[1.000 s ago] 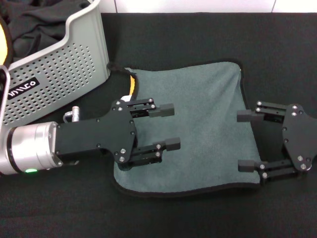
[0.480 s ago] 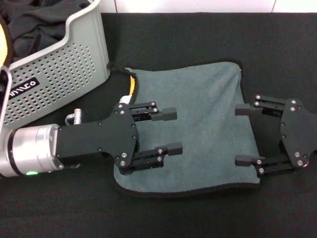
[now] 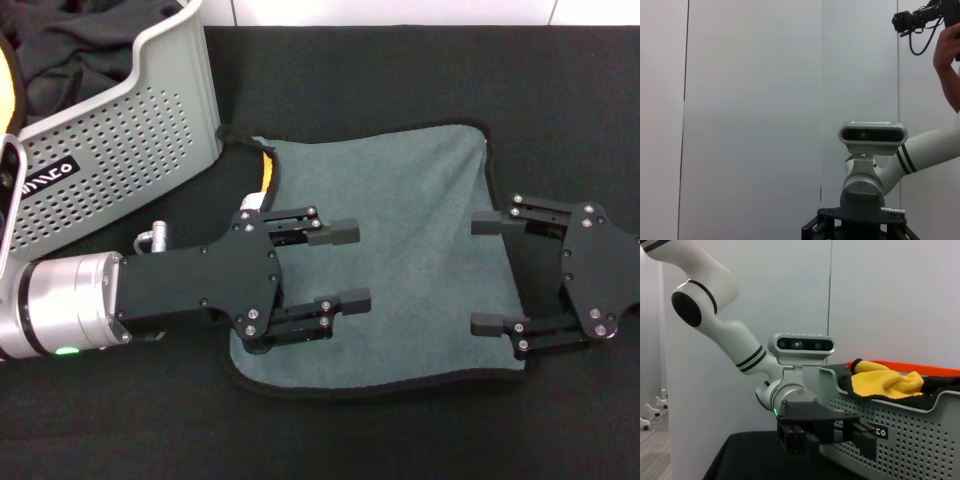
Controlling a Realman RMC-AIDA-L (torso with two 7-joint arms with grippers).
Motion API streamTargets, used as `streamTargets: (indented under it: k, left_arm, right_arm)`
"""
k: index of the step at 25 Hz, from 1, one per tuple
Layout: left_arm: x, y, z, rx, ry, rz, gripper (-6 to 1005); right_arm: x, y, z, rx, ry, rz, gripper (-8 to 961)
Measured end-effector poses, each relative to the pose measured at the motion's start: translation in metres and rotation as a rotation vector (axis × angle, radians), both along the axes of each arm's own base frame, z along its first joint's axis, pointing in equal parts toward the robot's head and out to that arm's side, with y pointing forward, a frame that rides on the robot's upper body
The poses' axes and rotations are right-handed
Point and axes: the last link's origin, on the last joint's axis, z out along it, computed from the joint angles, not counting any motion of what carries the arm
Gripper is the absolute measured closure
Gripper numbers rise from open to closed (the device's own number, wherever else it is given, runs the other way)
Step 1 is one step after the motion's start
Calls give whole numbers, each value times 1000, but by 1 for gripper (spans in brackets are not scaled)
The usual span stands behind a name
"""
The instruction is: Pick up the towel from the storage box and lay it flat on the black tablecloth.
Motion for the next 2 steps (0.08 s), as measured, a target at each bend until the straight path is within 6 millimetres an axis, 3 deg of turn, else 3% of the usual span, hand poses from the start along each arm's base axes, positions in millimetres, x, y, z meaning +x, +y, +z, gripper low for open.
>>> streamTargets:
  k: [2]
  left_arm:
    - [0, 0, -1, 0, 0, 0, 408]
  right_arm:
    - [0, 0, -1, -2, 4, -5, 67]
